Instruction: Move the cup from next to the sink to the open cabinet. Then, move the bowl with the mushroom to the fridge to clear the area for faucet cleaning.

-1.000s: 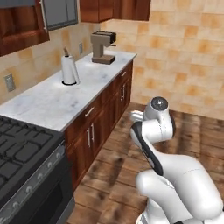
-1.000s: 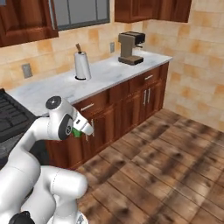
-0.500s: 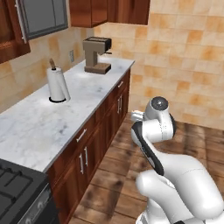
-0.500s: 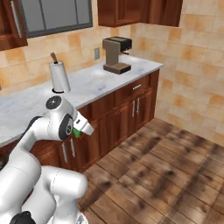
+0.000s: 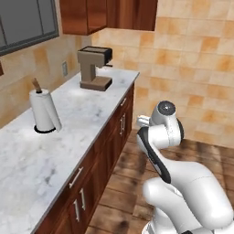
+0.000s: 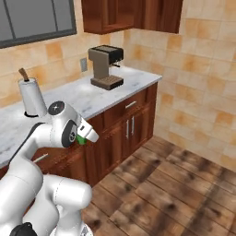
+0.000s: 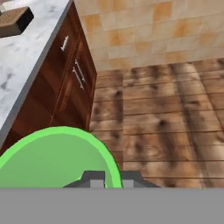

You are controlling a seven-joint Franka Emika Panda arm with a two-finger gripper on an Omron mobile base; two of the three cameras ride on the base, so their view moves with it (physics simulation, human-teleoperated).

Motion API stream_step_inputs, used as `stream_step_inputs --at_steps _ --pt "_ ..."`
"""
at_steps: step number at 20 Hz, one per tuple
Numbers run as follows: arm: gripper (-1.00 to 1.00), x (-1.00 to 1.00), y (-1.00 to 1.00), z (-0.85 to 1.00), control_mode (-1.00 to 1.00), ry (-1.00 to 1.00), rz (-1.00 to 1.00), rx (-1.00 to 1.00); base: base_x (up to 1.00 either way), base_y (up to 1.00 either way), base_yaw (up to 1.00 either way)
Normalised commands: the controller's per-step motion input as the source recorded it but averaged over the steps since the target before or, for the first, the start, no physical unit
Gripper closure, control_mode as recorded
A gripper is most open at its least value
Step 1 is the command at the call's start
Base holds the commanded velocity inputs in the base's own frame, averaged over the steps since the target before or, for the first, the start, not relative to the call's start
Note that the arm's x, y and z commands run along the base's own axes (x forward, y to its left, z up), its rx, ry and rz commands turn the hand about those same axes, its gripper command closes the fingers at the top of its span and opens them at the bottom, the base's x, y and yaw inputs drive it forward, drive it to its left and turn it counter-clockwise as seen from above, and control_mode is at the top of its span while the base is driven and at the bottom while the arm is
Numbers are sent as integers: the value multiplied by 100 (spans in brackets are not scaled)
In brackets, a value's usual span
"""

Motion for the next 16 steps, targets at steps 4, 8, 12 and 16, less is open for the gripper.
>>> stream_step_inputs --at_steps 4,8,12,16 --pt "100 0 0 0 100 0 0 0 100 -49 0" --pt "100 0 0 0 100 0 0 0 100 -56 0" --pt "100 0 0 0 100 0 0 0 100 -33 0" --pt "100 0 0 0 100 0 0 0 100 -21 10"
